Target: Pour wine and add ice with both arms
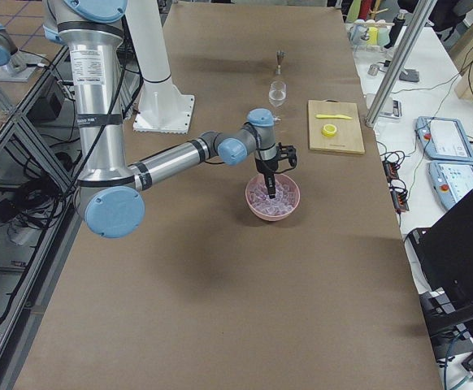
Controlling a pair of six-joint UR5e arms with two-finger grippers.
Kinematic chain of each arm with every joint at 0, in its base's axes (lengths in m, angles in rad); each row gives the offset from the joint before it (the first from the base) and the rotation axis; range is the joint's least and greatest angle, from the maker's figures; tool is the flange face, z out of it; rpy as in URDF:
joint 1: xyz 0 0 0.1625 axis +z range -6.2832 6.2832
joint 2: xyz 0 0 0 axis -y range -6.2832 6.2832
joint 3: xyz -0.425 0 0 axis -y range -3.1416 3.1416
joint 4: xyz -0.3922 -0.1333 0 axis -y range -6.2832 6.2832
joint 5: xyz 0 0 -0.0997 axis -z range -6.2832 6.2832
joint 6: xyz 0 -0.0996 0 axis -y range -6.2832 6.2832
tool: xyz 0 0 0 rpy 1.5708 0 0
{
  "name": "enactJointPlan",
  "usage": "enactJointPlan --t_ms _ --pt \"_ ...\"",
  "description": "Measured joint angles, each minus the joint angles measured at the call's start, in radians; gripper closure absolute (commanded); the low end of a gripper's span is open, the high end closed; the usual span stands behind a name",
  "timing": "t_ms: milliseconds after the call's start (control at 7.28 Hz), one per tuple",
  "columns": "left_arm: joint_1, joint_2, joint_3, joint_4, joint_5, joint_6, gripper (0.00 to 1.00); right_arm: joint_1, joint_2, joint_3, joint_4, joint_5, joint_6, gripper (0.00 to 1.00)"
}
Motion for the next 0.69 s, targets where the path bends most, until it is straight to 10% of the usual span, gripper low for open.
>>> enactJointPlan --t_ms 275,687 --pt "0.0 0.0 0.0 0.0 0.001 0.0 0.02 -0.004 0.0 -0.001 0.0 0.0 0.0 0.52" --pt "0.0 -0.001 0.001 0.0 0.001 0.0 0.02 -0.005 0.0 -0.002 -0.001 -0.001 0.002 1.0"
